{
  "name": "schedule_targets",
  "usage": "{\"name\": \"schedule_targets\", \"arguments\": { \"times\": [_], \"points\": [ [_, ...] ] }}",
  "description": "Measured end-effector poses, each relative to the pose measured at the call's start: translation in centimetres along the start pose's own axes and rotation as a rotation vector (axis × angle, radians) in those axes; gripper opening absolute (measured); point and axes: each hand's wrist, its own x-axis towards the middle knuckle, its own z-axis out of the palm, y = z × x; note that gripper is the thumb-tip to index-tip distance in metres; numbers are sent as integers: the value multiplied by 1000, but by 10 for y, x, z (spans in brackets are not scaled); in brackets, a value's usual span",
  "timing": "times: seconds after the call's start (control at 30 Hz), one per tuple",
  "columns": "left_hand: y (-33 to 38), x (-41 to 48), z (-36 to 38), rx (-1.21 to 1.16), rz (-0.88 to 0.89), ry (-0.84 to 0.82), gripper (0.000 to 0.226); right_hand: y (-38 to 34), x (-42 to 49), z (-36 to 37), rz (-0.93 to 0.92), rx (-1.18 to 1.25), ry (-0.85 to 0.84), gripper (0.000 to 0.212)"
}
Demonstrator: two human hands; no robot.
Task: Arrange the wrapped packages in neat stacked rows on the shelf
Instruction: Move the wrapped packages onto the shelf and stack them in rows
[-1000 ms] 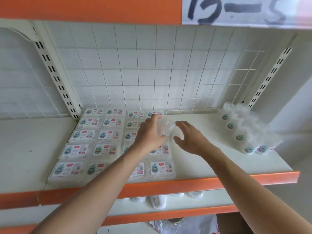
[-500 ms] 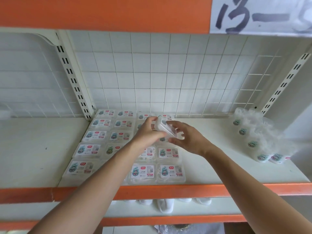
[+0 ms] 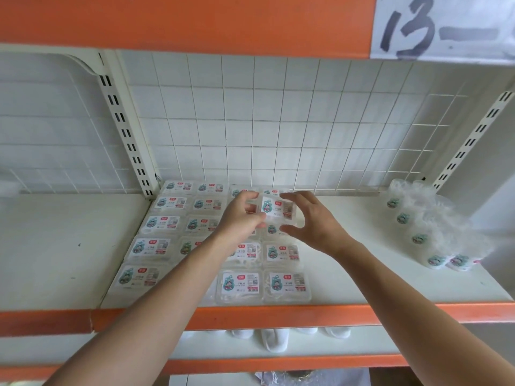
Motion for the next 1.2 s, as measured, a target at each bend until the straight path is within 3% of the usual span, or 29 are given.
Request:
{"name": "schedule_targets", "arguments": {
  "times": [0.1,0.27,0.43,0.77,0.97,1.2],
  "points": [
    [1,1,-3,16,5,28,44,-4,3,2,0,-4,16,56],
    [4,8,-24,553,236,98,42,-18,26,14,48,-65,6,45],
    [0,26,-57,976,237,8,44,-26,57,33,109,-117,-100,44],
    [-28,61,-81,1145,131,-172,51,-32,96,64,181,-160,-159,40],
    [-36,64,-78,1182,163,-171,42,-31,102,70,204,-183,-146,40],
    [-37,65,-79,1157,152,-179,48,-34,99,71,186,-187,-169,44]
  ]
}}
